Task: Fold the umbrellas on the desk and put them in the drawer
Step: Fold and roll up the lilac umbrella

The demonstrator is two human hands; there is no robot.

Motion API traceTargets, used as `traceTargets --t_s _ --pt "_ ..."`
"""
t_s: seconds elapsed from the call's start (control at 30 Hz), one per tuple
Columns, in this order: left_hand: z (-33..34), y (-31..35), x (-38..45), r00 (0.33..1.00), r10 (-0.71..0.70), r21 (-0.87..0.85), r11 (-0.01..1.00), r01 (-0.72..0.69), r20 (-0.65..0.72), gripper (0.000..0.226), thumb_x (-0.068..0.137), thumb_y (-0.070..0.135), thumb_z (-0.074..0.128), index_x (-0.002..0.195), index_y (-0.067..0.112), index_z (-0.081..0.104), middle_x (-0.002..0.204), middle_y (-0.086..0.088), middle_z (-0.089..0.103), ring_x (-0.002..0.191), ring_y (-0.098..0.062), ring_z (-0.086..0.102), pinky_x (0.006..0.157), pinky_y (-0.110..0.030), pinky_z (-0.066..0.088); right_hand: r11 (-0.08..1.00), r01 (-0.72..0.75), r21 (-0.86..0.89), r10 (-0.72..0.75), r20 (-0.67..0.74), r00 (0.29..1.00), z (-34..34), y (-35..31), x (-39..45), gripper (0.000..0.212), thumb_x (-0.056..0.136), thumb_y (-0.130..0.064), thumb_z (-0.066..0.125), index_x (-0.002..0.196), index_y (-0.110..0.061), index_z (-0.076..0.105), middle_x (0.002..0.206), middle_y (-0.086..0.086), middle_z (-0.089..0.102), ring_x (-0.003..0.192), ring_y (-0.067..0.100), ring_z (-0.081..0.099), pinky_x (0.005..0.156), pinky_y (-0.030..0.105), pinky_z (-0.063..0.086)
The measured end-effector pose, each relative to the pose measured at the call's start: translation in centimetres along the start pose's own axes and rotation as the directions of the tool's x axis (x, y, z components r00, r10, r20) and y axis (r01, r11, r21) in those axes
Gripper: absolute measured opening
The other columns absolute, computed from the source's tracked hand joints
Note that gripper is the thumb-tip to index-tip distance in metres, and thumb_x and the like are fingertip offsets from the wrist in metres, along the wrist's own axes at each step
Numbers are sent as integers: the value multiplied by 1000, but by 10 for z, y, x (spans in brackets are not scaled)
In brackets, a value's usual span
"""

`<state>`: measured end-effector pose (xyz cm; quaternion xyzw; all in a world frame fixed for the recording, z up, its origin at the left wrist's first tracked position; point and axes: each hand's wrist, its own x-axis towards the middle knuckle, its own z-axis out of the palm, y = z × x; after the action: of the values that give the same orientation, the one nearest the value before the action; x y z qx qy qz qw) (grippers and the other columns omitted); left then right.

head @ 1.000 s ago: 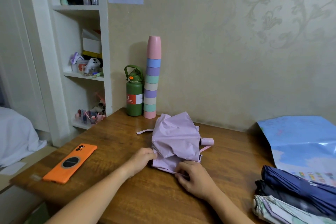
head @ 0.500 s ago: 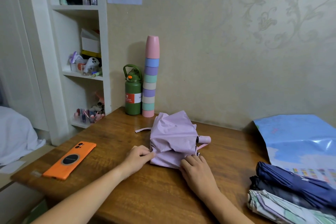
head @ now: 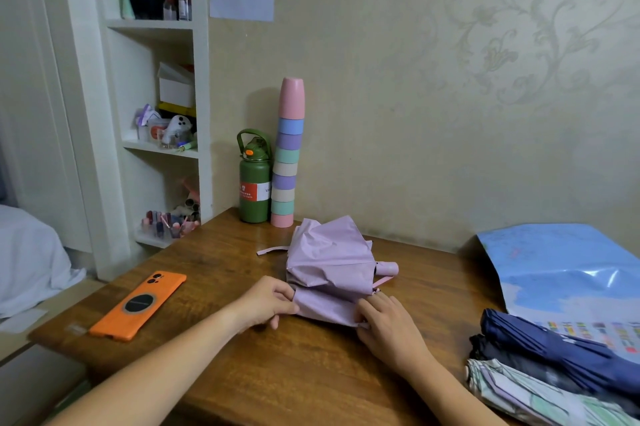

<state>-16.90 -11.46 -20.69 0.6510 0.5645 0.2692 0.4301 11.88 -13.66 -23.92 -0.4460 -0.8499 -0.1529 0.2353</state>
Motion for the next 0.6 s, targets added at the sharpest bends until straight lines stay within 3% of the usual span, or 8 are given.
traceTargets --t_s 0.1,0.2,0.33,0.43,0.5,0.6 --pt "-3 3 -2 999 -45 77 996 44 0 10 89 26 78 88 16 77 77 0 68 53 -8 50 58 -23 43 1000 -5 1 5 53 999 -4 1 -3 24 68 -31 66 80 -25 47 85 -8 52 77 19 50 64 26 25" --pt "-3 10 -4 979 -200 104 974 203 -38 22 86 42 71 83 21 72 67 1 53 56 -10 44 56 -25 35 1000 2 -7 -2 75 997 -7 1 -7 24 73 -37 67 82 -27 47 86 -10 54 77 16 50 62 26 30" --pt "1 7 -6 981 -178 95 978 185 -73 18 85 32 83 95 18 82 88 2 72 83 -9 64 65 -20 45 998 34 -45 -29 91 995 -8 2 -11 16 71 -22 60 82 -26 50 82 -8 55 75 19 53 58 31 39" --pt "3 2 -6 982 -163 80 982 171 -99 18 84 25 85 99 15 83 96 -1 76 93 -11 67 70 -18 48 998 62 -31 -59 84 995 -9 4 -13 15 75 -20 62 79 -25 49 84 -6 53 75 21 51 57 34 42" --pt "2 2 -4 980 -178 99 977 186 -83 15 85 23 82 97 14 82 94 0 75 88 -10 68 70 -19 49 995 96 -10 -95 88 992 -12 4 -16 14 82 -23 63 77 -24 50 85 -5 52 75 20 49 58 34 42" --pt "1 11 -5 966 -252 165 952 259 -64 24 85 36 72 81 12 74 80 0 62 58 -10 50 59 -24 40 988 137 65 -144 111 983 -17 6 -22 16 89 -28 62 75 -23 59 86 -4 53 78 19 51 63 31 41"
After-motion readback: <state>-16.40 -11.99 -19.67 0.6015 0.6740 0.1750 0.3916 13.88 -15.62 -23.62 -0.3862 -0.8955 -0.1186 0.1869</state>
